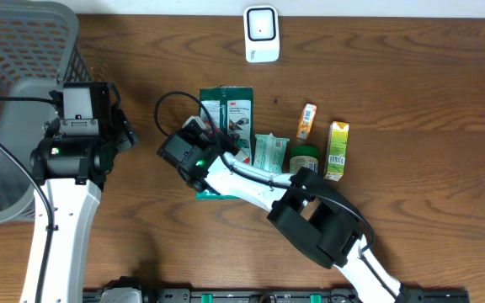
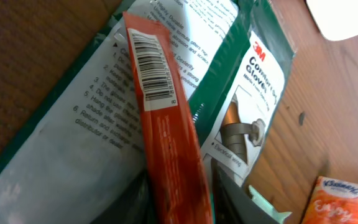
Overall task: Scan the item barcode
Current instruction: 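Lower the stick back onto the gloves pack and release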
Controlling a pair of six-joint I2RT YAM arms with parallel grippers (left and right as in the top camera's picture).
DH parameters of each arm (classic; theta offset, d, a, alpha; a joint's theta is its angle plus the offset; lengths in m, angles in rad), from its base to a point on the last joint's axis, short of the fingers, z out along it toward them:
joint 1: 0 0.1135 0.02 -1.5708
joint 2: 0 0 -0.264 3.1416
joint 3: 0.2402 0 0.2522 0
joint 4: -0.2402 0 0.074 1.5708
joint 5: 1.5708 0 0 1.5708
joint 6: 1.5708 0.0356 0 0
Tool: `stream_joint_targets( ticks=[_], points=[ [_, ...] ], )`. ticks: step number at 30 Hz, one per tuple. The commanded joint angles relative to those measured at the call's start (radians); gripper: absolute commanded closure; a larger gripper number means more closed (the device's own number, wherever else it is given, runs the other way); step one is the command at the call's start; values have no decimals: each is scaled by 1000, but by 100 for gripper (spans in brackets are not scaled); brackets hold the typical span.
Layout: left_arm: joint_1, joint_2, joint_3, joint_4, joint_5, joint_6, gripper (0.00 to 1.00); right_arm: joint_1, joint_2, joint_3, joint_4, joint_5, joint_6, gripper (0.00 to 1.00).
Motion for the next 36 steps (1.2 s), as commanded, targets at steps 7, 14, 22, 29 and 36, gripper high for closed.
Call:
stream_joint_targets(
  ticks=[7, 14, 22, 29, 36],
  points=[
    [5, -3, 10, -3, -13, 9, 13, -12, -28, 18, -1, -157, 55, 63],
    [5, -3, 10, -3, -13, 9, 13, -54, -150, 18, -16, -333, 113, 62],
    [5, -3, 10, -3, -13, 9, 13, -180, -309, 18, -85, -602, 177, 63],
    [5, -3, 10, -3, -13, 9, 13, -331, -347, 18, -200, -757, 220, 60],
    [5, -3, 10, -3, -13, 9, 13, -474, -345, 18, -315, -833, 220, 58]
  ],
)
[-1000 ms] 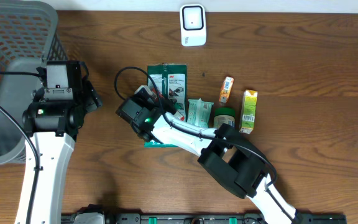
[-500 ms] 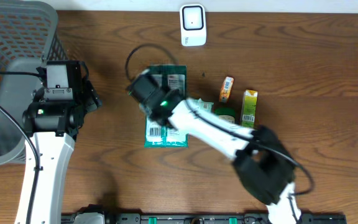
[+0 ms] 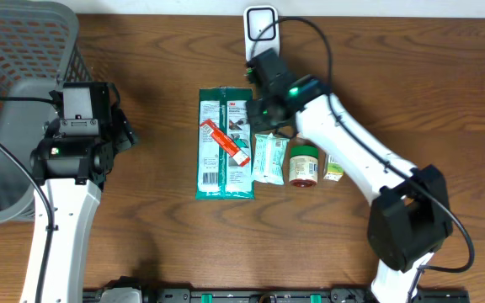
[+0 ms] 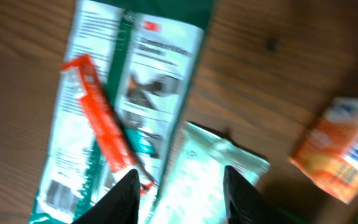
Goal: Scan the item barcode
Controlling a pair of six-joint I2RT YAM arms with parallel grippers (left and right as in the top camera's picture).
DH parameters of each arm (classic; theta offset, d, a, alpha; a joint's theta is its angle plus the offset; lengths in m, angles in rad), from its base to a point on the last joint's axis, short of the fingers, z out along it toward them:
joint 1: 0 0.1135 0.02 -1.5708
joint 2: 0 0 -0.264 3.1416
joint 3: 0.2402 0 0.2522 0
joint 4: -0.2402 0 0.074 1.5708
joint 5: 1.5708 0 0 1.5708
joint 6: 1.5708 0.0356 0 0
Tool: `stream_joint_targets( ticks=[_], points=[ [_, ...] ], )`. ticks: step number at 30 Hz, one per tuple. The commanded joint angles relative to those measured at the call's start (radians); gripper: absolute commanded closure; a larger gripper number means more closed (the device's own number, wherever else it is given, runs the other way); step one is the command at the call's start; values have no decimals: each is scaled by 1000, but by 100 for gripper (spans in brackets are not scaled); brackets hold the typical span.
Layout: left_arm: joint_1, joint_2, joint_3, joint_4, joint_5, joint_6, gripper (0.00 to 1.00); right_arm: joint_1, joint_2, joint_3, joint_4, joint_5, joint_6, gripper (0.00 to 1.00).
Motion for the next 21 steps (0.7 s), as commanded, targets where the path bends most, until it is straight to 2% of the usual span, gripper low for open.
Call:
stream_joint_targets(
  ticks=[1, 2, 6, 8, 13, 21],
  points=[
    [5, -3, 10, -3, -13, 9, 13, -61, 0, 8, -19, -69, 17, 57],
    [5, -3, 10, -3, -13, 9, 13, -75, 0, 7, -23, -70, 18, 53],
    [5, -3, 10, -3, -13, 9, 13, -109, 0, 3, -31, -112, 17, 21],
    [5, -3, 10, -3, -13, 9, 13, -112, 0, 3, -37, -124, 17, 10],
    [5, -3, 10, -3, -13, 9, 13, -105, 0, 3, -37, -124, 16, 1],
    [5, -3, 10, -3, -13, 9, 13, -92, 0, 3, -97, -120, -36, 1]
  ],
)
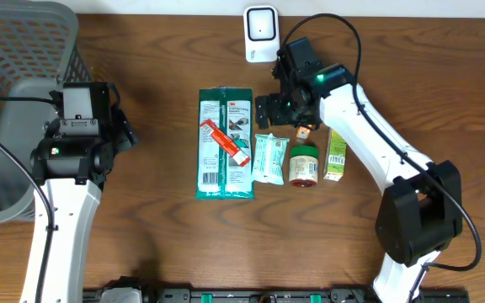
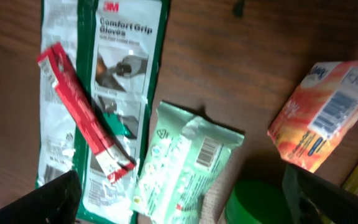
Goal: Scan the item barcode
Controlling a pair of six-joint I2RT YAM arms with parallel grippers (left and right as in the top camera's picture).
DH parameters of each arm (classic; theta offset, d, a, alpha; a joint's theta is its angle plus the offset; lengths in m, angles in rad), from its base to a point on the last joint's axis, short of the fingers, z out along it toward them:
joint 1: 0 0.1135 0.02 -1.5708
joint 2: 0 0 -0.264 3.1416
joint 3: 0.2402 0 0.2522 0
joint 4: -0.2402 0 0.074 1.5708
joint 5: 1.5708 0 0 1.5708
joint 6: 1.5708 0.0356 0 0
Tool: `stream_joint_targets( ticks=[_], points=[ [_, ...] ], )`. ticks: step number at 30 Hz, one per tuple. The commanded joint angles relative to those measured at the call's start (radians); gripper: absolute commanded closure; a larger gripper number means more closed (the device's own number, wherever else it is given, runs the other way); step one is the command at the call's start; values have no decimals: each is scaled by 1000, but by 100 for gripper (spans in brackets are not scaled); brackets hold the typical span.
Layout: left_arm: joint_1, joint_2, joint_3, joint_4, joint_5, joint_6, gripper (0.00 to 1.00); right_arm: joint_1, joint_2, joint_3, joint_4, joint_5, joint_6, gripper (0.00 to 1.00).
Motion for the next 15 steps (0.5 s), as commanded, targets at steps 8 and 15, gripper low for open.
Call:
stream_joint_targets(
  ticks=[8, 15],
  points=[
    [5, -3, 10, -3, -13, 9, 13, 3, 0, 3, -58, -7, 16, 1],
    [5, -4, 10, -3, -13, 9, 13, -10, 0, 3, -23, -7, 16, 1]
  ],
)
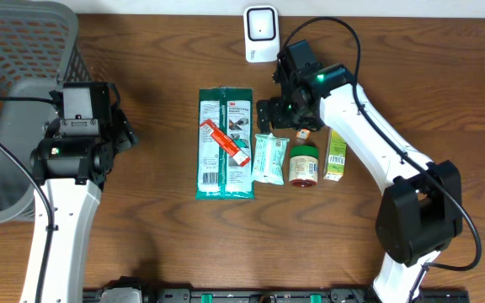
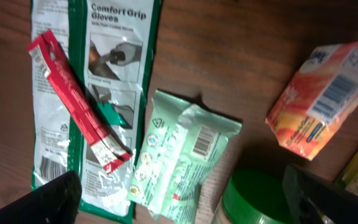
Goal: Scan the item barcode
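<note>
My right gripper (image 2: 185, 208) hangs open and empty over the row of items; its dark fingers (image 2: 45, 199) show at the two bottom corners of the wrist view. Below it lie a light green packet (image 2: 185, 155) with a small barcode and a green-lidded jar (image 2: 260, 199). An orange tissue box (image 2: 325, 106) shows its barcode at the right. A red stick pack (image 2: 76, 102) rests across the green glove pack (image 2: 114, 68). The white scanner (image 1: 260, 34) stands at the table's far edge. My left gripper (image 1: 123, 130) stays at the left, its jaws unclear.
A grey mesh basket (image 1: 23, 50) fills the far left corner beside the left arm. A yellow-green carton (image 1: 336, 154) stands at the right end of the item row. Cables loop above both arms.
My right gripper has shifted slightly toward the near side, so the items sit higher in the wrist view. Its fingers are still wide apart. Nothing on the table has moved.
At first my right gripper was low over the glove pack with the red stick pack close in its view. Then it was nearer the scanner, fingers narrowly apart, the stick lying on the pack. Later it stood wide open over the packet and jar, as now.
</note>
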Controlling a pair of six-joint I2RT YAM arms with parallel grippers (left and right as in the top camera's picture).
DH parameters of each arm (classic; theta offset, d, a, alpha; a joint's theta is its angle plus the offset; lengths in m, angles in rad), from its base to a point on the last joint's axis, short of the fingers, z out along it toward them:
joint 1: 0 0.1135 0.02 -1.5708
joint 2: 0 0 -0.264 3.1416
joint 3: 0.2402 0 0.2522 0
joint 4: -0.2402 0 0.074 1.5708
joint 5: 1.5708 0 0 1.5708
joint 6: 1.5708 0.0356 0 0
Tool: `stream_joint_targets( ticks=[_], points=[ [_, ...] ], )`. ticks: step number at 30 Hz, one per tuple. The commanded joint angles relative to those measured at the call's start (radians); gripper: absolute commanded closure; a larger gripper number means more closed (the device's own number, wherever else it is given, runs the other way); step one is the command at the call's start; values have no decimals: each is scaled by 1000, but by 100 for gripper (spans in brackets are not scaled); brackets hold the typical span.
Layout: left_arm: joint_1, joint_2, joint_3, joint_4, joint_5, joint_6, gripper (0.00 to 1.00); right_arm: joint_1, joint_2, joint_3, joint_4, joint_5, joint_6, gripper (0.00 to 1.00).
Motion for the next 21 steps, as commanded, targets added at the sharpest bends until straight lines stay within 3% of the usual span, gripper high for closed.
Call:
stream_joint_targets(
  ticks=[1, 9, 21],
  points=[
    [5, -3, 10, -3, -13, 9, 13, -6, 0, 3, 3, -4, 14, 1],
    [5, -4, 10, -3, -13, 9, 13, -36, -23, 17, -52, -17, 14, 6],
    [5, -3, 10, -3, -13, 9, 13, -120, -198, 70, -168, -23, 14, 1]
  ],
)
